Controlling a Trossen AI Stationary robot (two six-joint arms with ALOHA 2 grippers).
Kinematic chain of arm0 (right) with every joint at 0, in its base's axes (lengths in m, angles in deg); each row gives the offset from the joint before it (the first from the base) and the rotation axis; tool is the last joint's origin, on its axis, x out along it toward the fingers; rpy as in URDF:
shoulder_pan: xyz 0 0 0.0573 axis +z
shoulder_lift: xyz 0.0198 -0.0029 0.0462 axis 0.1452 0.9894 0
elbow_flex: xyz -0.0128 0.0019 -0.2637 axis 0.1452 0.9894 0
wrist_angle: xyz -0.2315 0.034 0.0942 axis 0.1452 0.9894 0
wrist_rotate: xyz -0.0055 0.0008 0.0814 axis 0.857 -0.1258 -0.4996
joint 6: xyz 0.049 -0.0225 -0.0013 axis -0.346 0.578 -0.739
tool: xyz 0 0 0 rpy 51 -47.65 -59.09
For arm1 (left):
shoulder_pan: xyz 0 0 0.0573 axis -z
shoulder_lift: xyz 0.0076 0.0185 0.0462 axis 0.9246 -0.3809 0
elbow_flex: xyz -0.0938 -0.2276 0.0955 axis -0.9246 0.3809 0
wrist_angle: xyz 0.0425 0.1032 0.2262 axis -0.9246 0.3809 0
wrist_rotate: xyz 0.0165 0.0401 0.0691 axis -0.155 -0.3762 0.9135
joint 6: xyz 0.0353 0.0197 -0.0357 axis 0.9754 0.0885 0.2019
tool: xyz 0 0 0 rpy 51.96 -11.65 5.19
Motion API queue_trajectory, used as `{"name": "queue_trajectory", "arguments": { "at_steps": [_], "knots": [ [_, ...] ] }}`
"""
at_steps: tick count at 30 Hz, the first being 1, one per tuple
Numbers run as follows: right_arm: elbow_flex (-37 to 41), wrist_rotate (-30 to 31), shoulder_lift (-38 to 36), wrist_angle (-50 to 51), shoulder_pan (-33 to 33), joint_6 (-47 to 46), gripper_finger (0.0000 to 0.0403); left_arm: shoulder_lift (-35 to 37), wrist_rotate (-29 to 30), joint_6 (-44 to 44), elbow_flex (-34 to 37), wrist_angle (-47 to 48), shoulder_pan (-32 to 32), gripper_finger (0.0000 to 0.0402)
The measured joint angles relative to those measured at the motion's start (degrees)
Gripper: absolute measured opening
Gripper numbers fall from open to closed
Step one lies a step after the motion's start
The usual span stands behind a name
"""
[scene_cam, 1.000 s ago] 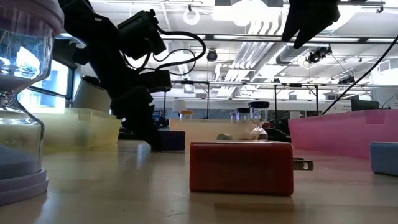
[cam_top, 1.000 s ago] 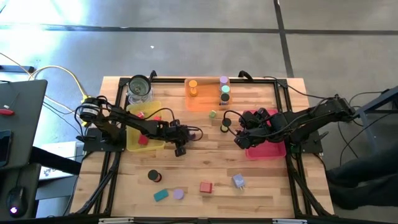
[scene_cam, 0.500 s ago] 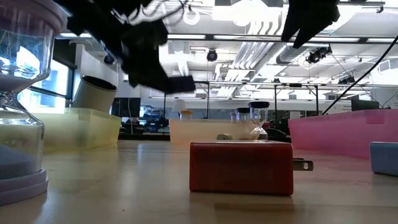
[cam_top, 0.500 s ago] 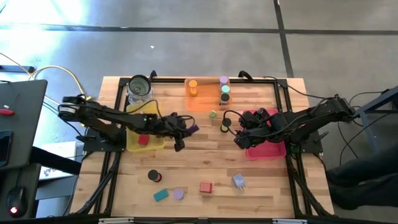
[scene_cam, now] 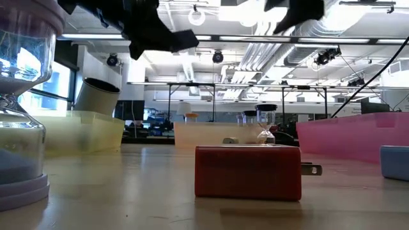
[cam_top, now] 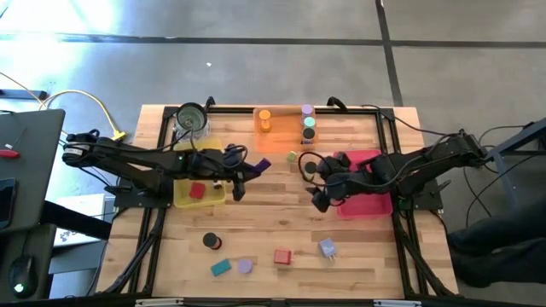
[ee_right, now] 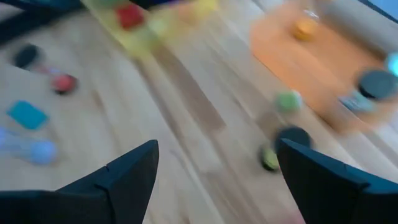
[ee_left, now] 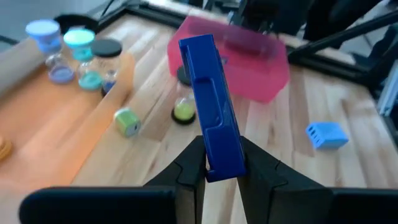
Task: Pick & Place Office items
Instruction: Put the blue clock in the red bin
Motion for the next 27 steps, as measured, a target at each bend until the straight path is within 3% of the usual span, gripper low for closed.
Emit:
{"name": "queue_trajectory", "arguments": {
  "at_steps": [10, 13, 17, 21, 27],
  "knots": [
    [0.0, -3.7, 0.0, -21.9, -1.4, 11.1, 0.0315, 0.0, 0.0, 0.9, 0.0, -10.4, 3.3, 0.0062],
    [0.0, -7.1, 0.0, -26.3, -3.2, 6.3, 0.0315, 0.0, 0.5, 3.7, -0.1, -12.5, 4.4, 0.0062],
    [0.0, -14.7, 0.0, -28.1, -7.5, -6.1, 0.0315, 0.0, 5.0, 9.2, -0.3, -15.2, 6.3, 0.0062],
    [0.0, -22.8, 0.0, -28.2, -10.8, -11.8, 0.0315, 0.0, 9.6, 15.7, -1.6, -15.1, 8.4, 0.0062],
    [0.0, -24.3, 0.0, -30.0, -11.7, -13.3, 0.0315, 0.0, 16.9, 23.8, -3.1, -13.5, 11.0, 0.0062]
  ]
}}
